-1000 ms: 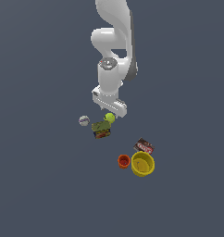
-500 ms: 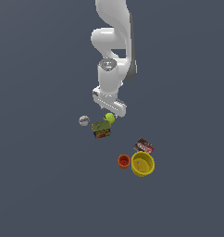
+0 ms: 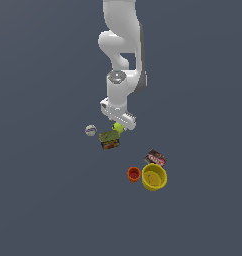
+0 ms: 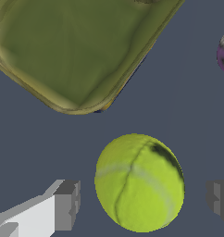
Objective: Pick up a designated object from a clutter of objects.
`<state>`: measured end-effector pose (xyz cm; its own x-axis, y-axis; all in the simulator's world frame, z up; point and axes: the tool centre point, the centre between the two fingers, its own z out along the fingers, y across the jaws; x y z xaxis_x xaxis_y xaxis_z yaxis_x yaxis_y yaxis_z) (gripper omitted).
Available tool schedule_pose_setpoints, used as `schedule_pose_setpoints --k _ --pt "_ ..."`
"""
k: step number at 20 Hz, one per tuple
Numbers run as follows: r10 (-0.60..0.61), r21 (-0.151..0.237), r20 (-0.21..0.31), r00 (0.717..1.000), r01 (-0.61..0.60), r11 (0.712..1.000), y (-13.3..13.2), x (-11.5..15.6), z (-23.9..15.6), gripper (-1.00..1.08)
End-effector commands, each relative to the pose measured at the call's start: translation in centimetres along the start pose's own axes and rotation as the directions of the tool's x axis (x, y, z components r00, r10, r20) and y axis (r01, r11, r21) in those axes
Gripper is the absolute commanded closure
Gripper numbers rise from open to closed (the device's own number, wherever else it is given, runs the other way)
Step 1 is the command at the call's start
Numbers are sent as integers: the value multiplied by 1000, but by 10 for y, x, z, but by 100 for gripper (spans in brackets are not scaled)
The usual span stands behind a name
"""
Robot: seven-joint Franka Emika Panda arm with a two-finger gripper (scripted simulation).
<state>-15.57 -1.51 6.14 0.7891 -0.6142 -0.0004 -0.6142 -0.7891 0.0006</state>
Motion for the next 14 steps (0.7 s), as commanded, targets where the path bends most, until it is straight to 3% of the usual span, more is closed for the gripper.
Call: schedule_pose_setpoints --k 1,9,10,14 --pt "0 0 0 1000 0 1000 0 0 9 -92" --pt "2 0 0 1000 -2 1000 0 0 20 -92" --pt "2 0 0 1000 -2 1000 0 0 20 108" --pt "2 0 0 1000 -2 1000 0 0 20 108"
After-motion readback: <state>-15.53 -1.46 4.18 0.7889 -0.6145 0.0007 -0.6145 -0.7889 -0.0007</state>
